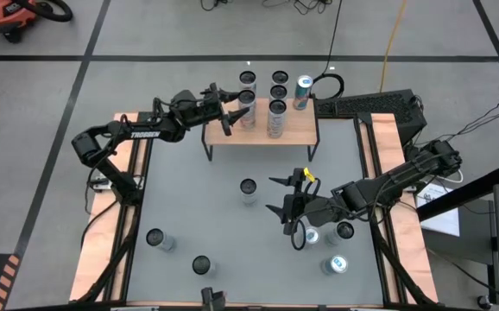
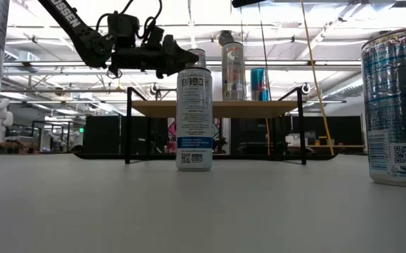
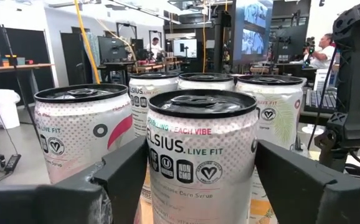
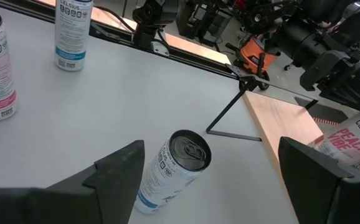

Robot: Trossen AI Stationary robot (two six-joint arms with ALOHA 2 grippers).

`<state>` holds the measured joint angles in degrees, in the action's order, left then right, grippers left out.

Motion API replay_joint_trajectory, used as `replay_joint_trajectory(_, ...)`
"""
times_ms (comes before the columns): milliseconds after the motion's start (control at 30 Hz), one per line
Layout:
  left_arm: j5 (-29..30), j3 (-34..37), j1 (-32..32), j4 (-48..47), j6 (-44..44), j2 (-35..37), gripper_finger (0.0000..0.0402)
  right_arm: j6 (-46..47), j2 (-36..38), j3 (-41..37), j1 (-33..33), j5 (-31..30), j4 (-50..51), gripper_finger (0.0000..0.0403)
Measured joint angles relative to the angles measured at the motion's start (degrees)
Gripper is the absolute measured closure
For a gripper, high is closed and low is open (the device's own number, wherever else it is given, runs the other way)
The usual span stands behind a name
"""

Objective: Place canned beverage on shelf
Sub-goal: Put the top white pink soda can on the shelf aligned with the other white pink soda can

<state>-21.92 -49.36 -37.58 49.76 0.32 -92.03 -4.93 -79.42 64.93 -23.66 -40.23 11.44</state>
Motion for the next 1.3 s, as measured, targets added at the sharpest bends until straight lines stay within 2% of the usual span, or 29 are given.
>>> replay_joint_trajectory(600, 0.9, 0.0, 0.1, 0.9, 0.0, 0.3, 0.0115, 1.3, 0.0, 0.0, 0.0, 0.0, 0.9, 0.0099)
replay_joint_trajectory(833, 1.1, 0.1, -0.5, -0.4, 0.0, 3.3, 0.0115, 2.3, 0.0, 0.0, 0.0, 2.2, 1.7, 0.0099)
replay_joint_trajectory(1100, 1.1, 0.1, -1.5, -12.0, 0.6, 10.1, 0.0115, 2.3, 0.0, 0.0, -0.1, 2.9, 1.7, 0.0099)
replay_joint_trajectory(1300, 1.8, 0.1, -0.7, -31.6, 5.2, 16.6, 0.0123, 2.3, 0.0, 0.0, -0.1, 2.9, 1.8, 0.0099)
